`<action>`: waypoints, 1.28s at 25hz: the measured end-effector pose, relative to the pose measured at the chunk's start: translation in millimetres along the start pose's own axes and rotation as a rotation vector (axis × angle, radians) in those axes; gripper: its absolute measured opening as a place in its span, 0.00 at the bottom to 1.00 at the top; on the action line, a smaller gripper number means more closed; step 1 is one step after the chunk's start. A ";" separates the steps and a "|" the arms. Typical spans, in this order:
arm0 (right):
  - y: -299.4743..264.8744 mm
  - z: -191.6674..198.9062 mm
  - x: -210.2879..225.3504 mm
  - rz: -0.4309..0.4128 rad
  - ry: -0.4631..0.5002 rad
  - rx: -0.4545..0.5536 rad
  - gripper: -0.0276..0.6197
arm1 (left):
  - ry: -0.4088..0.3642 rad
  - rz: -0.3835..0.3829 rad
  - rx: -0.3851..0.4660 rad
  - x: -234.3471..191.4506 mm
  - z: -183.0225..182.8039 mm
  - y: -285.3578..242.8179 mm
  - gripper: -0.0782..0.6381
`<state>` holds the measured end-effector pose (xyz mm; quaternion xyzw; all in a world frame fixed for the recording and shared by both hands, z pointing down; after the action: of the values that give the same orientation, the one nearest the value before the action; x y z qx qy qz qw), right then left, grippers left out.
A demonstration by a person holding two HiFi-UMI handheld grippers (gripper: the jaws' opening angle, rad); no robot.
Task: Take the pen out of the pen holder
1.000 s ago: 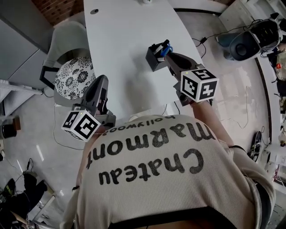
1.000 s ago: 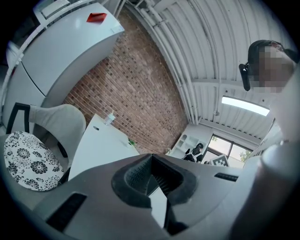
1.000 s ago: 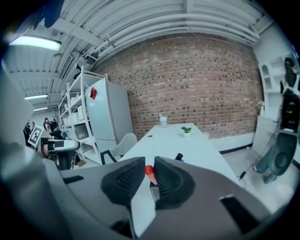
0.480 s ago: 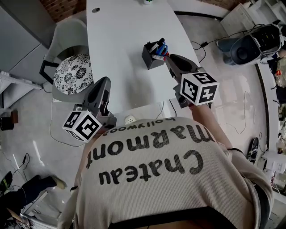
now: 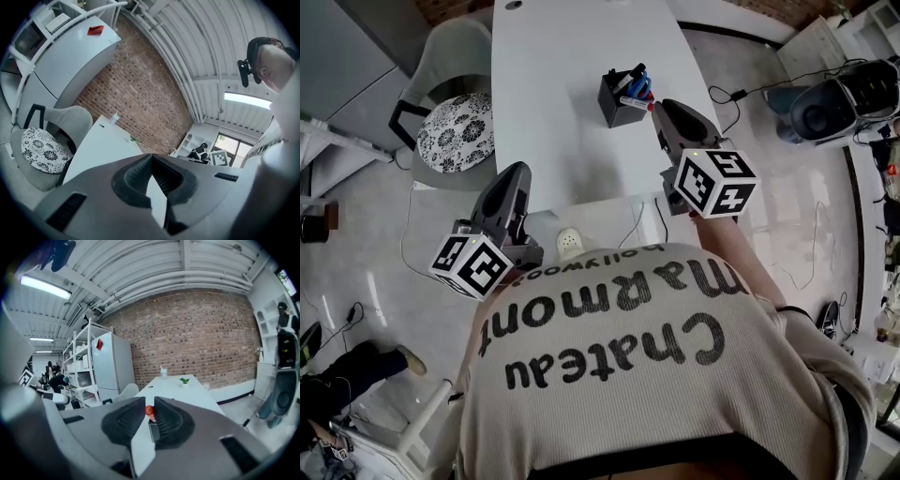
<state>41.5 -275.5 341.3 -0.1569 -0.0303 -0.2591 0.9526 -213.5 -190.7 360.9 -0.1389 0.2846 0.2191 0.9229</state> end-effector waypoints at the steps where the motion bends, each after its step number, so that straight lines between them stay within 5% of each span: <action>1: 1.8 -0.4 -0.9 -0.005 -0.002 0.004 0.14 | 0.000 -0.004 0.003 2.2 1.7 3.0 0.11; 32: 107.0 54.8 -20.7 -0.098 -0.071 -0.040 0.13 | -0.037 -0.063 0.021 89.8 68.3 76.8 0.11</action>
<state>78.8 -160.9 360.1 -0.1831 -0.0664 -0.3002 0.9338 -152.3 -69.0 352.8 -0.1340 0.2650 0.1895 0.9359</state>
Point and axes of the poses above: the fingertips, and each gripper's own axes: y backward along the fingers, x to its right, z out of its underside, the point moved 3 cm from there along y, backward along the fingers, and after that the axes turned 5 degrees about -z, right-handed, at the moved point
